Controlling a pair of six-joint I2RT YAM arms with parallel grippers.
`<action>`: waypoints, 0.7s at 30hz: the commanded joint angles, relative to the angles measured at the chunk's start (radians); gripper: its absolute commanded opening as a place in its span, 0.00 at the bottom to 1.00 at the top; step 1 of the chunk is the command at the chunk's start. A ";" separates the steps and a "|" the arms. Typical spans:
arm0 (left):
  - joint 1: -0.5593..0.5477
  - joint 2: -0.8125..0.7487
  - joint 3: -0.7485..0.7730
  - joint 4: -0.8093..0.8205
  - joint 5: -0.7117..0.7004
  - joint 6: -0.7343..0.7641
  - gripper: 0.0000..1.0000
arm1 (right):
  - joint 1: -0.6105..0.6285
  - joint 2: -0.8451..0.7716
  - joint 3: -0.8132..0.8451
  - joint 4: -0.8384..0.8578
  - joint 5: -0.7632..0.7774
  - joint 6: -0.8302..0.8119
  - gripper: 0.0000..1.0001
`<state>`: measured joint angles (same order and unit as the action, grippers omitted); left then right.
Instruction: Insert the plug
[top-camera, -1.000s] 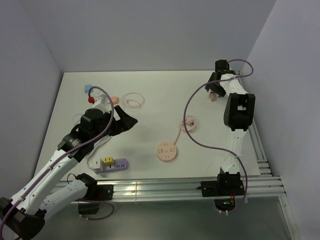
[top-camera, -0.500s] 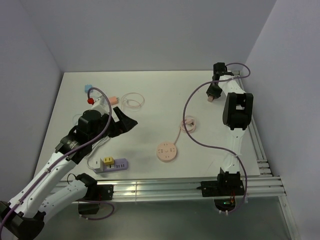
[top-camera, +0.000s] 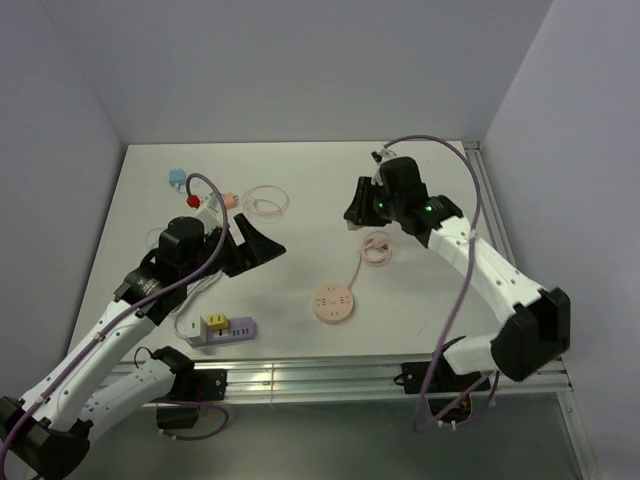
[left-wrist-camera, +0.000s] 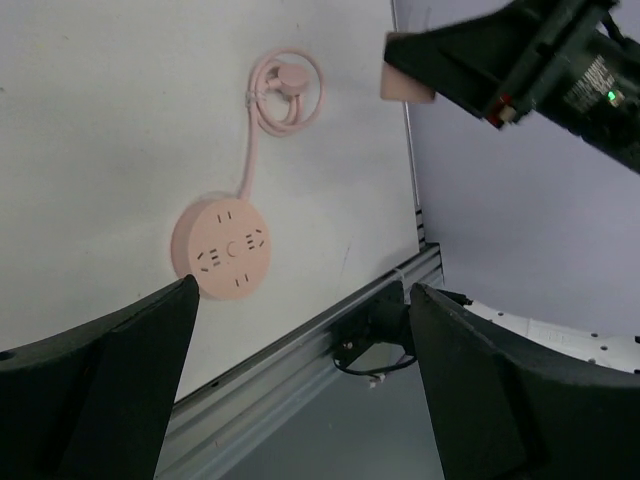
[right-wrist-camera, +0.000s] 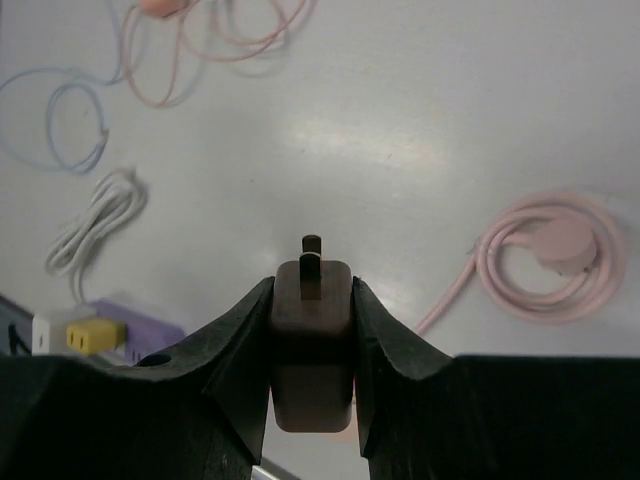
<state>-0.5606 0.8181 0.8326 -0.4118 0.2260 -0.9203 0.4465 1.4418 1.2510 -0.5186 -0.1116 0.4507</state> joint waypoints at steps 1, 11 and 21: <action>0.005 0.027 0.020 0.065 0.102 -0.060 0.92 | 0.010 -0.134 -0.143 0.069 -0.149 -0.078 0.00; 0.010 0.133 -0.010 0.145 0.346 -0.221 0.94 | 0.331 -0.331 -0.302 0.163 -0.177 -0.259 0.00; 0.005 0.119 -0.101 0.251 0.456 -0.285 0.94 | 0.480 -0.397 -0.326 0.252 -0.154 -0.320 0.00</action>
<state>-0.5552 0.9627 0.7498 -0.2432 0.6010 -1.1732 0.9104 1.0790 0.9226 -0.3500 -0.2638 0.1799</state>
